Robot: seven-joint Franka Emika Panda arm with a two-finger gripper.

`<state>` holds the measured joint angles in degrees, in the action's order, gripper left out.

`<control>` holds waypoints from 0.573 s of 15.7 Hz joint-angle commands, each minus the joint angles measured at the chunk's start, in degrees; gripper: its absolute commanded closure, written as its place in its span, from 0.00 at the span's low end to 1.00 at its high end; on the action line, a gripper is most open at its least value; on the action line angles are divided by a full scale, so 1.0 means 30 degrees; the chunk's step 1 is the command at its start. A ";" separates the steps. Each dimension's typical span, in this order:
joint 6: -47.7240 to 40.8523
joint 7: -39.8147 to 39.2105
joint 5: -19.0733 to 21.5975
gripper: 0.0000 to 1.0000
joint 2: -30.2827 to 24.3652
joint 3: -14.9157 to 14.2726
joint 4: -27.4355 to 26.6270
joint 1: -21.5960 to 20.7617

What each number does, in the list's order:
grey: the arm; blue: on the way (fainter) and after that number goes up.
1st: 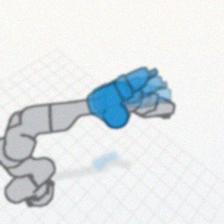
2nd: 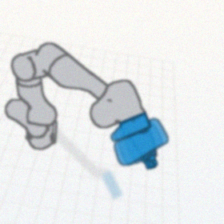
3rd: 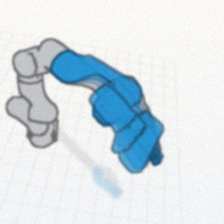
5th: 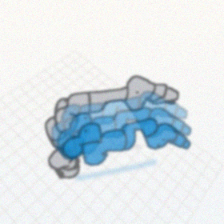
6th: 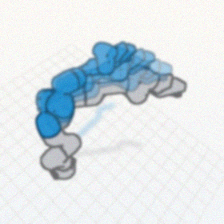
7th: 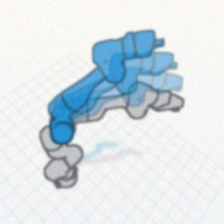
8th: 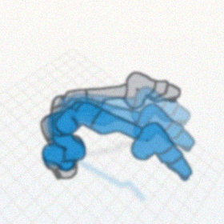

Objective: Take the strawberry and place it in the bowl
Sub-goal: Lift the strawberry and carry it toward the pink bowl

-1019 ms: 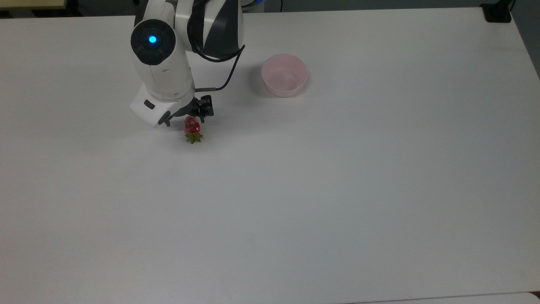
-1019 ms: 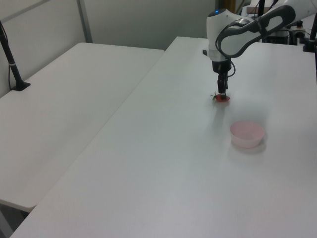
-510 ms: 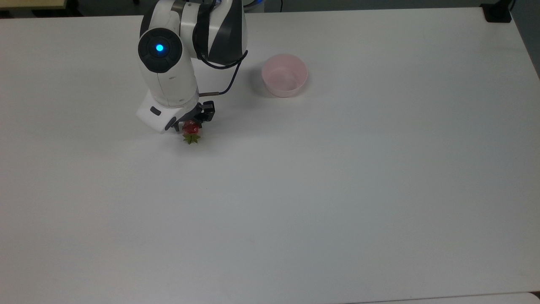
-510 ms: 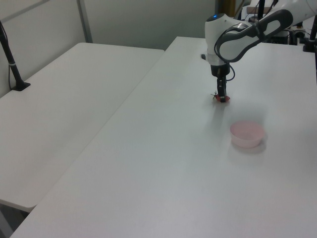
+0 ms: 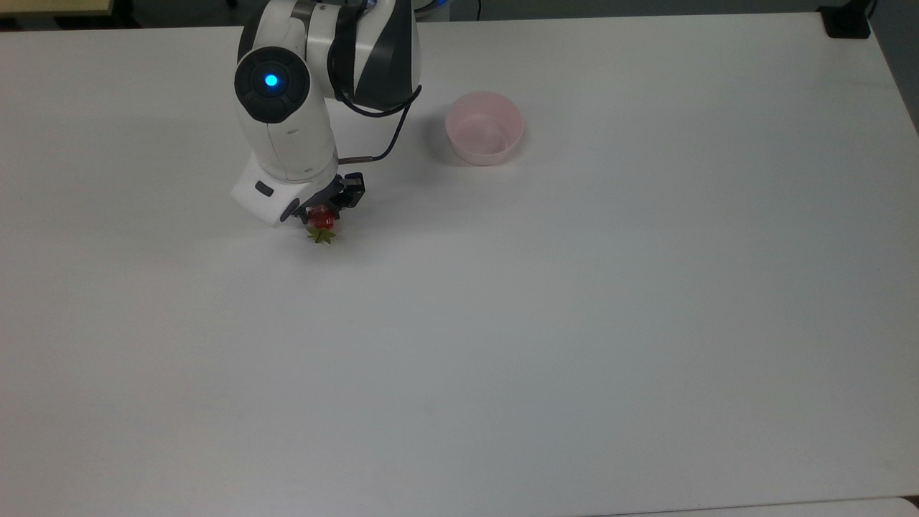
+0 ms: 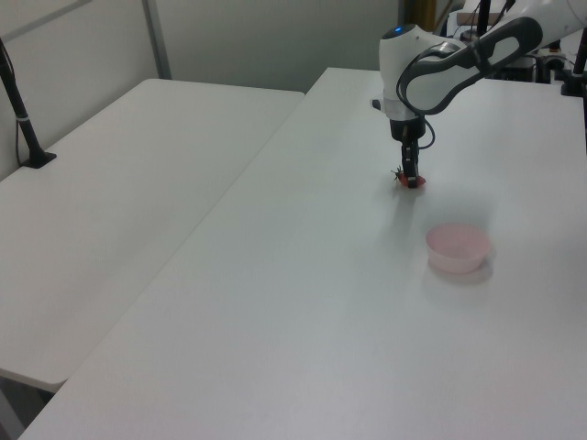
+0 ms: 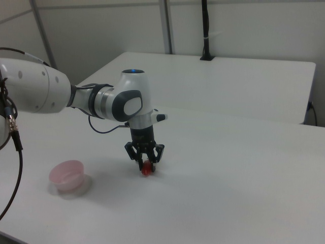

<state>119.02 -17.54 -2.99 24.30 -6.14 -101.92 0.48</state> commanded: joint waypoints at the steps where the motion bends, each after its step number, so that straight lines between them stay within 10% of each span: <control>1: 0.0199 -0.0248 -0.0263 0.57 -0.0742 -0.0239 -0.0187 -0.0247; 9: -0.3400 -0.2236 -0.0117 0.58 -0.5571 -0.0588 -0.0245 -0.0071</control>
<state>114.23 -20.05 -3.00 16.02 -6.54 -100.47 0.72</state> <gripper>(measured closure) 0.573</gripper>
